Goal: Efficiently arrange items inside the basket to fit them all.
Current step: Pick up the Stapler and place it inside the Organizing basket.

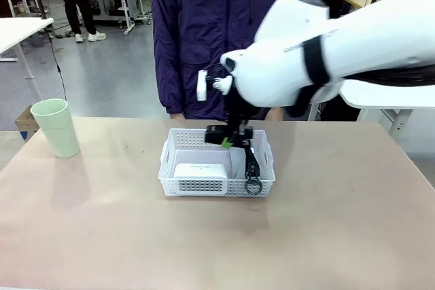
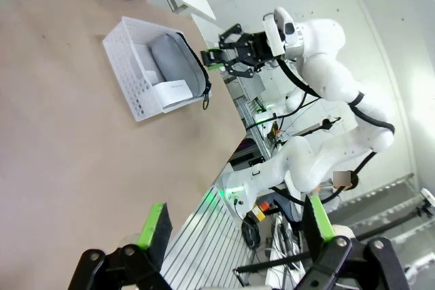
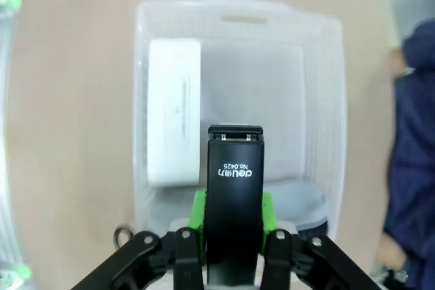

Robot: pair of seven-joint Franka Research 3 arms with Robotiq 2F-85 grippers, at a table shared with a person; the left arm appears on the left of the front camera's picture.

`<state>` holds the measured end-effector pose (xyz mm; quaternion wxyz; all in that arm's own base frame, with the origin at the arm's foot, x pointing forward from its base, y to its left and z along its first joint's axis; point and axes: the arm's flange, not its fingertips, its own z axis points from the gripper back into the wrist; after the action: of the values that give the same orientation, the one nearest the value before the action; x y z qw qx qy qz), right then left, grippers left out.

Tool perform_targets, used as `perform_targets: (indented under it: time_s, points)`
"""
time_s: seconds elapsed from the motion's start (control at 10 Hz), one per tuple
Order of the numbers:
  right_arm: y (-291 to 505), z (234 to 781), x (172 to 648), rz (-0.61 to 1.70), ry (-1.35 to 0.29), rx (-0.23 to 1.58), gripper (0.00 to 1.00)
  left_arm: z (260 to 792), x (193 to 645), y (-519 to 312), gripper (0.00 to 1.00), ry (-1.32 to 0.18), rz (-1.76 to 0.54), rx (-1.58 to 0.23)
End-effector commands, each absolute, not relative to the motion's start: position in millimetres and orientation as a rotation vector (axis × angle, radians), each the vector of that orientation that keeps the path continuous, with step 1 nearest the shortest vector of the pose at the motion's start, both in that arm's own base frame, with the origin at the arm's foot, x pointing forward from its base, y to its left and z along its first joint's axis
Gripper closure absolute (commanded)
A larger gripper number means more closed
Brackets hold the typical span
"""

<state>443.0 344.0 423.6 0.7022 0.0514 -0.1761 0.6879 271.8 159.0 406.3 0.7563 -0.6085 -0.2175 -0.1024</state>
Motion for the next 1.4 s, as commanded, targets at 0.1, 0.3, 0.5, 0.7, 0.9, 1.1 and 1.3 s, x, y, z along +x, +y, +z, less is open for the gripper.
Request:
perform_targets:
  time_s: [0.1, 0.3, 0.5, 0.7, 0.9, 1.1, 1.3]
  points:
    - [377.6, 407.9, 476.8, 1.606, -0.436, 0.085, 0.63, 408.3, 269.1, 155.6, 0.00, -0.488, -0.220, -1.345]
    - [388.3, 383.7, 494.4, 1.604, -0.423, 0.133, 0.63, 408.3, 269.1, 155.6, 0.00, -0.488, -0.220, -1.345]
    - [391.1, 367.0, 505.9, 1.612, -0.391, 0.169, 0.63, 408.3, 269.1, 155.6, 0.00, -0.488, -0.220, -1.345]
    - [384.5, 346.6, 519.1, 1.593, -0.365, 0.169, 0.63, 408.3, 269.1, 155.6, 0.00, -0.488, -0.220, -1.345]
    - [379.0, 338.9, 523.8, 1.591, -0.342, 0.231, 0.63, 408.3, 269.1, 155.6, 0.00, -0.488, -0.220, -1.345]
    - [378.5, 337.1, 525.4, 1.589, -0.324, 0.241, 0.63, 408.3, 269.1, 155.6, 0.00, -0.488, -0.220, -1.345]
    - [378.9, 334.1, 527.0, 1.590, -0.303, 0.241, 0.50, 408.3, 269.1, 155.6, 0.00, -0.488, -0.220, -1.345]
